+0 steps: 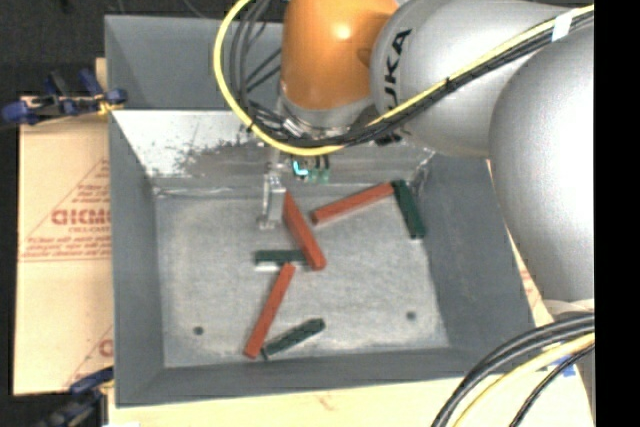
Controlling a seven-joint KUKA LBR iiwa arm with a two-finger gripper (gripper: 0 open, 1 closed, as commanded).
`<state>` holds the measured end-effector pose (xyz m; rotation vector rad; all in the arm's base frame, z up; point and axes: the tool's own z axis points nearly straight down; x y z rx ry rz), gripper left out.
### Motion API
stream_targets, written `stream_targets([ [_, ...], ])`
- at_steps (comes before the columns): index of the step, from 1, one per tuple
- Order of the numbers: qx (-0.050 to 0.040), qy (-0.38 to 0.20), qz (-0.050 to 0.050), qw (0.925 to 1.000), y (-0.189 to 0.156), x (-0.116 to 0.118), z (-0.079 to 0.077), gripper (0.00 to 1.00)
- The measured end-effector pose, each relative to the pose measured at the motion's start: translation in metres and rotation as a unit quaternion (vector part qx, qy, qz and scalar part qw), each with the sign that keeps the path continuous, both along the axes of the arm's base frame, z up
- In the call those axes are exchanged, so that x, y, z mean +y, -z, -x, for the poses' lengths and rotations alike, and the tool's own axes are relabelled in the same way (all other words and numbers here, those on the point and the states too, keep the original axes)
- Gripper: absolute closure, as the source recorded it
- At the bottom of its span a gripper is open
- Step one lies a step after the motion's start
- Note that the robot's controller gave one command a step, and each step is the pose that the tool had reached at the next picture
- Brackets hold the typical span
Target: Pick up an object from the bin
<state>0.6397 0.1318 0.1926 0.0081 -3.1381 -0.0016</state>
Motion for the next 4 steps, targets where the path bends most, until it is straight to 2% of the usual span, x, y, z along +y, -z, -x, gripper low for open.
stream_targets([
  [1, -0.0017, -0.179, 0.001, 0.9839, 0.1017, -0.0528, 0.0435, 0.00],
  [2, -0.0032, -0.177, 0.000, 0.9841, 0.1003, -0.0513, 0.0426, 1.00],
  [3, -0.0031, -0.177, -0.001, 0.9842, 0.1003, -0.0511, 0.0427, 0.00],
  [4, -0.0029, -0.176, -0.001, 0.9844, 0.1004, -0.0513, 0.0427, 1.00],
])
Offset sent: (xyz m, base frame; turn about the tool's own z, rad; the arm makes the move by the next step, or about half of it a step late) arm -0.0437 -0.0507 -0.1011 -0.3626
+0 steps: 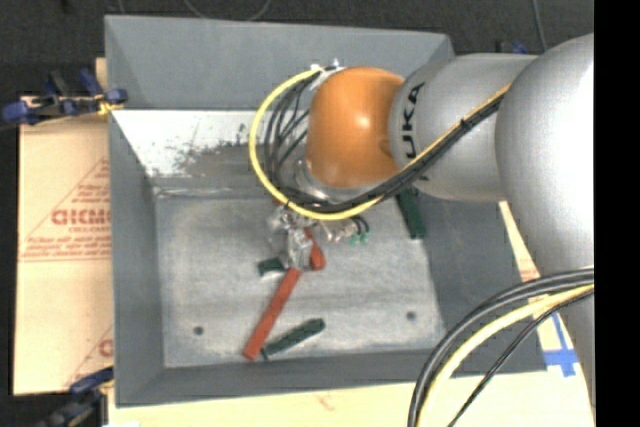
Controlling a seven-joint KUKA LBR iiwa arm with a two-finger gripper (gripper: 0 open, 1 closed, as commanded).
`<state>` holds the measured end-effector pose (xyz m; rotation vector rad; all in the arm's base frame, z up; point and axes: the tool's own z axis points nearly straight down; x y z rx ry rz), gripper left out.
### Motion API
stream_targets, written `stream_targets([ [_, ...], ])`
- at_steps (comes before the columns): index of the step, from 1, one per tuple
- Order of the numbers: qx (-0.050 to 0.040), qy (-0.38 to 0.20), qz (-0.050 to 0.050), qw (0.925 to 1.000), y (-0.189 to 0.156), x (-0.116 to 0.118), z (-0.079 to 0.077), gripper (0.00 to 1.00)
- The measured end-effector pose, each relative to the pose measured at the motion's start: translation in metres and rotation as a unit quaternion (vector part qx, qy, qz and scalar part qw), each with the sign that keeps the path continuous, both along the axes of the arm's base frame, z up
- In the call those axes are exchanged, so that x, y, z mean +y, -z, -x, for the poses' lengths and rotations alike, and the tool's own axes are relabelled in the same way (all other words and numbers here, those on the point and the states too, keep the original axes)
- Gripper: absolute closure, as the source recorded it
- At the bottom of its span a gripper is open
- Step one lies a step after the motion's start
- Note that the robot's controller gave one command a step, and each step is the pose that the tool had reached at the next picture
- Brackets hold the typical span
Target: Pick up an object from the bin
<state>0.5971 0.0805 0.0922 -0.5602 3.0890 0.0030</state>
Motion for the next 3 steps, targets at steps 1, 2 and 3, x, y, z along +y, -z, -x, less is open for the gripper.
stream_targets([
  [1, -0.0020, 0.023, 0.000, 0.9997, 0.013, -0.017, 0.050, 1.00],
  [2, -0.0053, 0.017, 0.000, 0.9998, -0.100, 0.004, 0.046, 1.00],
  [3, -0.0012, 0.018, 0.001, 0.9998, -0.096, 0.003, 0.048, 0.00],
])
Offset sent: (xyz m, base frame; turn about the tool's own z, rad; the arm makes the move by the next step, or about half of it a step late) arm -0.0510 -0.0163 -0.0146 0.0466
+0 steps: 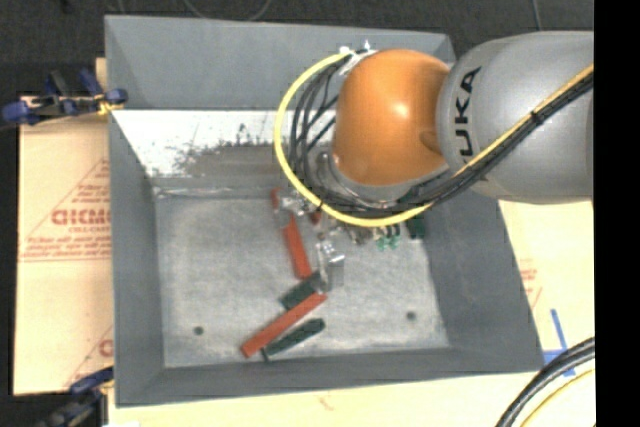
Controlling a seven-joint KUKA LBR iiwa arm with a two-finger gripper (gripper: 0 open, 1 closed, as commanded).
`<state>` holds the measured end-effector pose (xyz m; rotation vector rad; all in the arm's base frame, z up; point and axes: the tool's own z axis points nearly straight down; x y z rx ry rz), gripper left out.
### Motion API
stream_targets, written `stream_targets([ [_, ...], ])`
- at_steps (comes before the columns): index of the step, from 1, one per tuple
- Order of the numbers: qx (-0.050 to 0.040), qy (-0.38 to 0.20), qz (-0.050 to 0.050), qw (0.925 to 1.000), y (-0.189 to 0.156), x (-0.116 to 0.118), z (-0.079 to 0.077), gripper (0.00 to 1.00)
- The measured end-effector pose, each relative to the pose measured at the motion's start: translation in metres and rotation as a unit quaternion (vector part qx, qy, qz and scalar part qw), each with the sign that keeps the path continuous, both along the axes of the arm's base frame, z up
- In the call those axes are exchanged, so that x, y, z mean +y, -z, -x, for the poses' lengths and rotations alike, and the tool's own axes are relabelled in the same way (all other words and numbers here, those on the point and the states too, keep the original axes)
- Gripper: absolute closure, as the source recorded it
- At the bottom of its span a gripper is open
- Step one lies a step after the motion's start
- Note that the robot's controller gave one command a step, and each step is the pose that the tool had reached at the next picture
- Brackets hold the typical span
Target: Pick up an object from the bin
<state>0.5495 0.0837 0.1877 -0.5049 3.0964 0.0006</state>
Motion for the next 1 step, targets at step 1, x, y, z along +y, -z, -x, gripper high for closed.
stream_targets([
  [1, 0.0021, -0.272, 0.001, 0.9622, 0.1181, -0.0125, -0.0419, 0.00],
])
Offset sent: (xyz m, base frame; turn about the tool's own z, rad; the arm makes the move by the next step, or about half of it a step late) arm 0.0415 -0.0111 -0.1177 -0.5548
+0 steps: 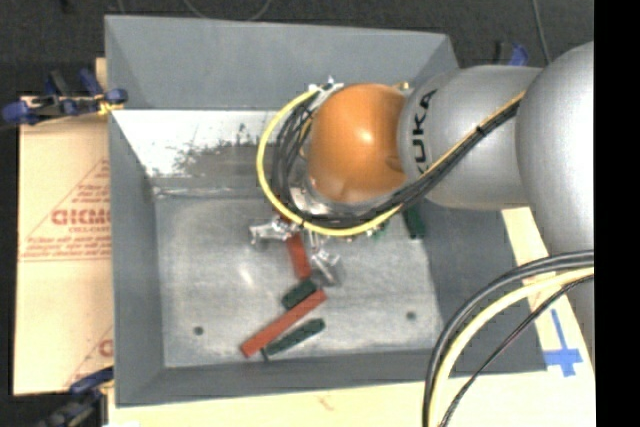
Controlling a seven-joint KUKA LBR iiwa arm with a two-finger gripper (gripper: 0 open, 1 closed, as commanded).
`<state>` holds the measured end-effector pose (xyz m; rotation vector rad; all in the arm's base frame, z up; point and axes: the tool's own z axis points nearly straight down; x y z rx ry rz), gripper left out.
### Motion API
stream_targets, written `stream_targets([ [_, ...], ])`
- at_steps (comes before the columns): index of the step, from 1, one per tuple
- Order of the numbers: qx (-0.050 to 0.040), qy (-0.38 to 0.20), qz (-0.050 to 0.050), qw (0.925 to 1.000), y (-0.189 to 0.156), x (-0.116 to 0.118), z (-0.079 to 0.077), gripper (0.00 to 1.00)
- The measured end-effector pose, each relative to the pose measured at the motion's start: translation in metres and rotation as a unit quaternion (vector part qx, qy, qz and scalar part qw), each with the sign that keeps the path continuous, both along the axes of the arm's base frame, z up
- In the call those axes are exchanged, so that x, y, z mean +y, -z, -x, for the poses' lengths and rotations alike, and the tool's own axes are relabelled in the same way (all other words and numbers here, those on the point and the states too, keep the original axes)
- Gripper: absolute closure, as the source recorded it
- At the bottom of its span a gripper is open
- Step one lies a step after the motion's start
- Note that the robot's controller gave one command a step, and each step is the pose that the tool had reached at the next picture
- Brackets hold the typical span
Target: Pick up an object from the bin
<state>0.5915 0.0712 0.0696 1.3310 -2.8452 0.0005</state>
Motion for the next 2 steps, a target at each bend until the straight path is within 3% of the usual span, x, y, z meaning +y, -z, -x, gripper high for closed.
stream_targets([
  [1, -0.0009, 0.002, 0.000, 1.0000, -0.005, 0.000, -0.002, 1.00],
  [2, -0.0060, 0.003, -0.001, 1.0000, -0.186, -0.008, 0.021, 1.00],
])
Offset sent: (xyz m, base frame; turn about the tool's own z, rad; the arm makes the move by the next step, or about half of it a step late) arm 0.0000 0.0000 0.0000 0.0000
